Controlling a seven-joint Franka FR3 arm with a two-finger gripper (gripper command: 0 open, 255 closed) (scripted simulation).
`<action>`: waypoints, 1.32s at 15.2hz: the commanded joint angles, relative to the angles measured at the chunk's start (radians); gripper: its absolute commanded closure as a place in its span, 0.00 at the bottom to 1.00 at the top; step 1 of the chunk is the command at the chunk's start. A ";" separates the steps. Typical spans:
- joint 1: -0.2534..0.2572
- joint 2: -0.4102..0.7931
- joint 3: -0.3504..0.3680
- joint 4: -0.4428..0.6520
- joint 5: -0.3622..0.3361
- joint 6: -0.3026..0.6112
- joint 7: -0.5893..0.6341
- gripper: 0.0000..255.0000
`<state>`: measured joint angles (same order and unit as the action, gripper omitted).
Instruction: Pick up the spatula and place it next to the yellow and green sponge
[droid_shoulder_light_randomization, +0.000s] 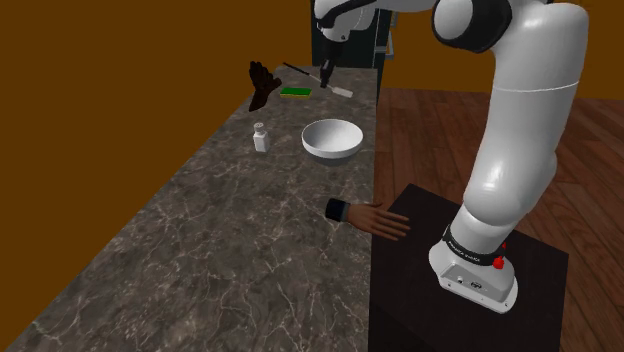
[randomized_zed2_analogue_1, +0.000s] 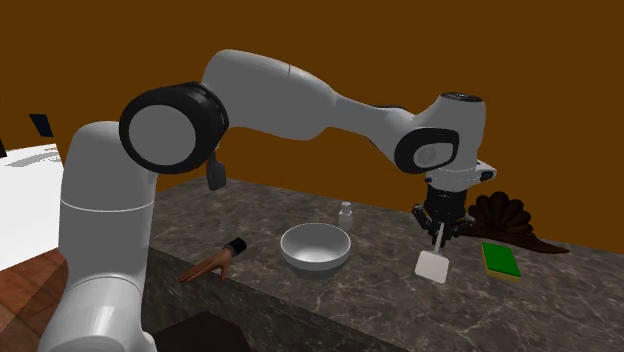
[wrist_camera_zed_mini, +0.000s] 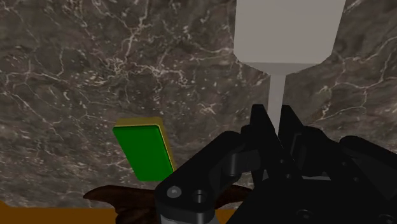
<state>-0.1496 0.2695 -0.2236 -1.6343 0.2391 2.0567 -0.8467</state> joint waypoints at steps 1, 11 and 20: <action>-0.034 0.081 -0.008 0.115 0.024 -0.042 -0.036 1.00; -0.034 0.108 0.001 0.019 0.043 0.077 -0.064 1.00; -0.037 0.148 0.011 -0.043 0.067 0.177 -0.092 1.00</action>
<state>-0.1860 0.4125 -0.2138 -1.6727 0.3034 2.2237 -0.9356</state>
